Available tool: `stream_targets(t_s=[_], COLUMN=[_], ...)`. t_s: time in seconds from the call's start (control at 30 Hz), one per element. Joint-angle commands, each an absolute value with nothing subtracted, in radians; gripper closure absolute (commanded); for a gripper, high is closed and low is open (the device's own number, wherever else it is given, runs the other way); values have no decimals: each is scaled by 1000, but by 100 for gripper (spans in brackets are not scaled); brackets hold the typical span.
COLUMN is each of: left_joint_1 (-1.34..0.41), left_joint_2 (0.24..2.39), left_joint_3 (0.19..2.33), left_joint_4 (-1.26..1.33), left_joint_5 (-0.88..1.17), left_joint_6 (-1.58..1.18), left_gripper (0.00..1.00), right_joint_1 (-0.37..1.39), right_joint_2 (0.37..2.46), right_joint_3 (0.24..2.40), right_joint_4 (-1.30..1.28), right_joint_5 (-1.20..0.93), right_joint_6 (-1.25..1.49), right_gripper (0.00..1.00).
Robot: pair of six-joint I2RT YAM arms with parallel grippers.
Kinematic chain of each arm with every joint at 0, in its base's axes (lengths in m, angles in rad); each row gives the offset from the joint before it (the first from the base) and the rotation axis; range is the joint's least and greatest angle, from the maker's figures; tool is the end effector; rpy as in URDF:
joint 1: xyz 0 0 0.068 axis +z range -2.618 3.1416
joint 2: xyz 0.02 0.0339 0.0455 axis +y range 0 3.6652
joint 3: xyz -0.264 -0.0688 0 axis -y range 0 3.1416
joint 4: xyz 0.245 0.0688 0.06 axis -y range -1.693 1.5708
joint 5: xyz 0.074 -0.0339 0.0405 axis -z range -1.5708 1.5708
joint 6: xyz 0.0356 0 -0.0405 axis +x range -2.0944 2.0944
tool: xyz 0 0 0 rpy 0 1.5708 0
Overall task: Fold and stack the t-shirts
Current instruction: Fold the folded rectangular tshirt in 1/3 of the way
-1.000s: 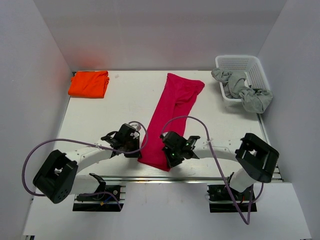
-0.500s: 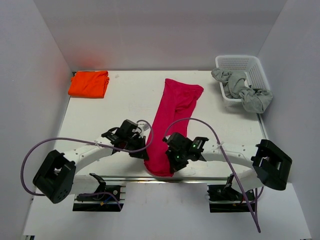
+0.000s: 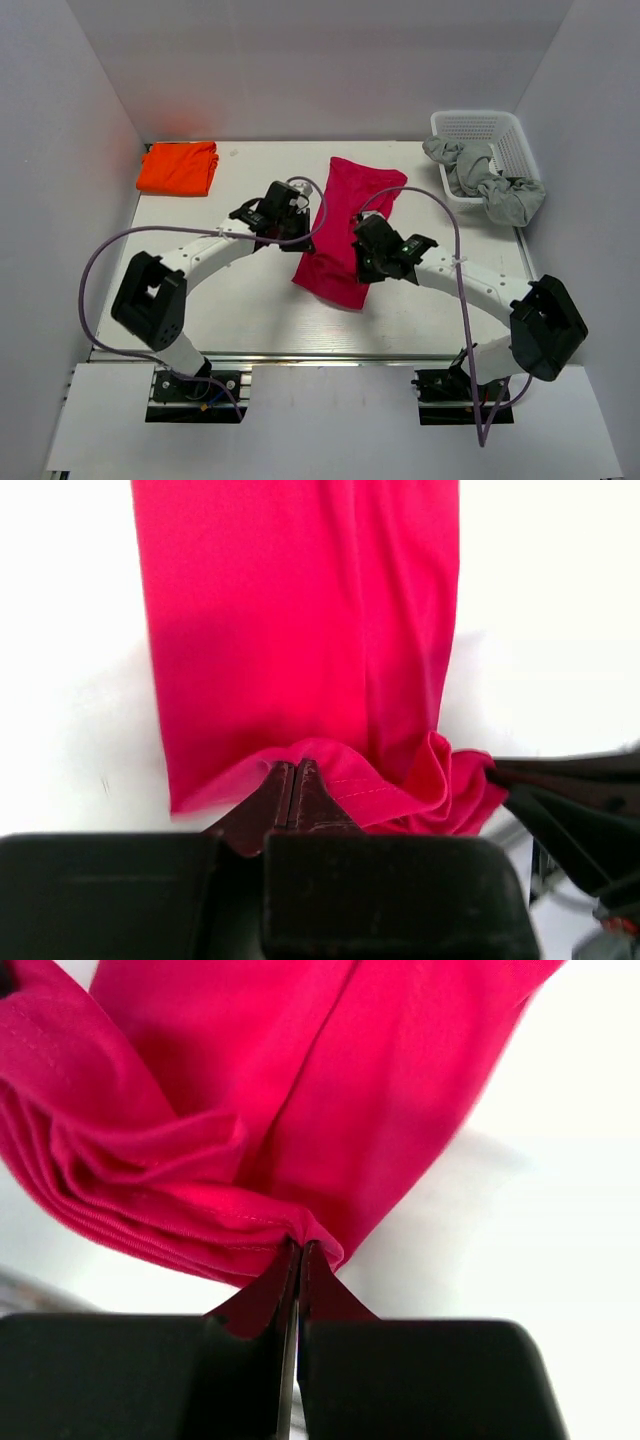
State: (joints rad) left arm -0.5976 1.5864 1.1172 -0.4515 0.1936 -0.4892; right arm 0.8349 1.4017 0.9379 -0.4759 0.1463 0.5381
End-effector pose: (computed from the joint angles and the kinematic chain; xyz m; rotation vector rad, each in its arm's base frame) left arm 0.2737 -0.1946 0.2335 0.2260 2.5937 -0.6697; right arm 0.1958 0.2085 0.2296 -0.3152 2.5187 0.3813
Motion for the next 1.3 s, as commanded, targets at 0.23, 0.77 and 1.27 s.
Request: stream_targets(t_s=[0.23,0.77,1.27], left_joint_1=[-535,-483,-430], left_joint_2=[1805,2086,2289], left_joint_3=[1440,1808,2074], left_joint_4=[-500,-559,-494], left_joint_5=[101,152,161], left_joint_6=[-453,-377,-318], left_gripper=[100,100,0], right_joint_1=[658,479,354], right_joint_2=[1535,1756,1997], right_joint_3=[1152,1344,1615], right_joint_4=[-449,-417,-328], right_joint_5=[224,94,106], right_joint_6=[440,341,278], right_gripper=[100,100,26])
